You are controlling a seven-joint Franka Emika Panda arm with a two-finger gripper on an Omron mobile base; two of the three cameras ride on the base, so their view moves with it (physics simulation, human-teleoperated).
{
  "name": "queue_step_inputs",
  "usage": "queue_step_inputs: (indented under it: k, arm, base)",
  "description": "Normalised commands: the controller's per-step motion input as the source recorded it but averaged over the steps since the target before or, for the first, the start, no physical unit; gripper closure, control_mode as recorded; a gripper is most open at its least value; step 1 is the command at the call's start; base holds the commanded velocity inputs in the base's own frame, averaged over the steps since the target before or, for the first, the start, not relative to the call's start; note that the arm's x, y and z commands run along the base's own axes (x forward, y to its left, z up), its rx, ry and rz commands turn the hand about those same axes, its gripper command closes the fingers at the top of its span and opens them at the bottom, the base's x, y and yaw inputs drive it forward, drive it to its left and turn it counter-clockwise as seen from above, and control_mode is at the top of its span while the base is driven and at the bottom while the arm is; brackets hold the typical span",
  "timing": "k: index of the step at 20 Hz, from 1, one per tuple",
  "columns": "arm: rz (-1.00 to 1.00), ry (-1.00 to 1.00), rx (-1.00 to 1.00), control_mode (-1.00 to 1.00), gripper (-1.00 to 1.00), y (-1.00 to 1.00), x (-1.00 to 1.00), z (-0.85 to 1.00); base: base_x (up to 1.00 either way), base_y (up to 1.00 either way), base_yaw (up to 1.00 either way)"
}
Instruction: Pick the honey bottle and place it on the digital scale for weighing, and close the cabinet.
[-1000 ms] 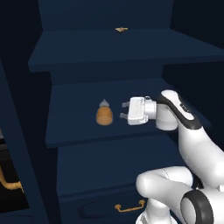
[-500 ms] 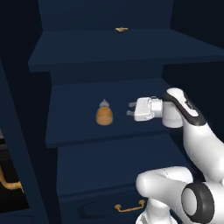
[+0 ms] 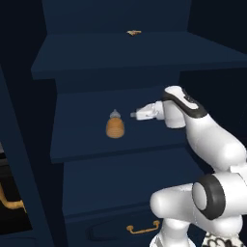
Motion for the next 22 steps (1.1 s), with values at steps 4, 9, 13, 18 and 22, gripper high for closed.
queue_step_inputs:
  k: [4,9,13,18,22]
  arm:
    - [-0.08,0.03,-0.12,-1.0,-1.0,0.47,0.38,-0.01]
    - [0.0,0.0,-0.21,-1.0,-1.0,0.63,0.02,-0.21]
    - [0.0,0.0,-0.07,-1.0,-1.0,0.09,0.0,-0.07]
    - [0.0,0.0,0.0,-1.0,-1.0,0.0,0.09,-0.05]
    - [0.0,0.0,-0.01,-1.0,-1.0,-0.05,0.17,-0.21]
  base:
    - [0.0,0.0,0.0]
    - [0.0,0.0,0.0]
    - [0.0,0.0,0.0]
    - [0.0,0.0,0.0]
    - [0.0,0.0,0.0]
